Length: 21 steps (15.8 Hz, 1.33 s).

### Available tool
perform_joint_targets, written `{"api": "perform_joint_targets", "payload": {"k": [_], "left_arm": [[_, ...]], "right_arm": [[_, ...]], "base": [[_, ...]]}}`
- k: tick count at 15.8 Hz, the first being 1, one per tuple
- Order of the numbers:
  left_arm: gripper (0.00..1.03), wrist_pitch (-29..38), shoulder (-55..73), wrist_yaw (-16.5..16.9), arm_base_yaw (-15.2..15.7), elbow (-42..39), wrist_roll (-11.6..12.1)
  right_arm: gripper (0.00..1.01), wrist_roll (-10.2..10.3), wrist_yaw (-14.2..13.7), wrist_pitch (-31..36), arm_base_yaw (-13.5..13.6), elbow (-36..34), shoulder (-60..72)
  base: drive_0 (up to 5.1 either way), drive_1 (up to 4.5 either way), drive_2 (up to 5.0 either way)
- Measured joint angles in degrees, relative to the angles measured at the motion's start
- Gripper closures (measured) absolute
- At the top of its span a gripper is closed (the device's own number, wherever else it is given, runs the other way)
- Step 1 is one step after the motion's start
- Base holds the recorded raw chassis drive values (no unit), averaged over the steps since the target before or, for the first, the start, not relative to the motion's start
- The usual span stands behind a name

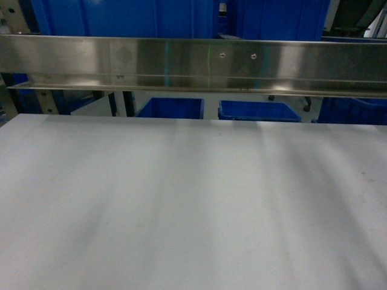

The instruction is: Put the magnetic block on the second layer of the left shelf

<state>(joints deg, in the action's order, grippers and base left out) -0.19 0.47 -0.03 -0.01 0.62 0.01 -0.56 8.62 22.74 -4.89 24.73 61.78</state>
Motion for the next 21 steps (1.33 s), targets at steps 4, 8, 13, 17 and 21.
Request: {"api": "perform_joint_targets", "payload": {"k": [4, 8, 13, 17, 21], "left_arm": [[0.05, 0.0, 0.0, -0.1, 0.0, 0.0, 0.0], [0.05, -0.1, 0.0, 0.0, 0.0, 0.0, 0.0], [0.05, 0.0, 0.0, 0.0, 0.0, 0.0, 0.0], [0.05, -0.2, 0.0, 0.0, 0.0, 0.0, 0.0], [0.05, -0.1, 0.0, 0.0, 0.0, 0.0, 0.0]], "right_arm": [[0.7, 0.0, 0.0, 0.1, 0.0, 0.0, 0.0], [0.7, 0.1, 0.0, 0.1, 0.0, 0.0, 0.0], [0.7, 0.1, 0.1, 0.0, 0.0, 0.0, 0.0], [0.7, 0.1, 0.1, 0.3, 0.0, 0.0, 0.0], [0.7, 0.1, 0.1, 0.0, 0.0, 0.0, 0.0]], "base": [[-5.1, 2.37, 2.4], [-5.1, 2.4, 2.4], [-5.1, 2.39, 2.4], [-5.0, 2.44, 2.4], [-5.0, 2.44, 2.4]]}}
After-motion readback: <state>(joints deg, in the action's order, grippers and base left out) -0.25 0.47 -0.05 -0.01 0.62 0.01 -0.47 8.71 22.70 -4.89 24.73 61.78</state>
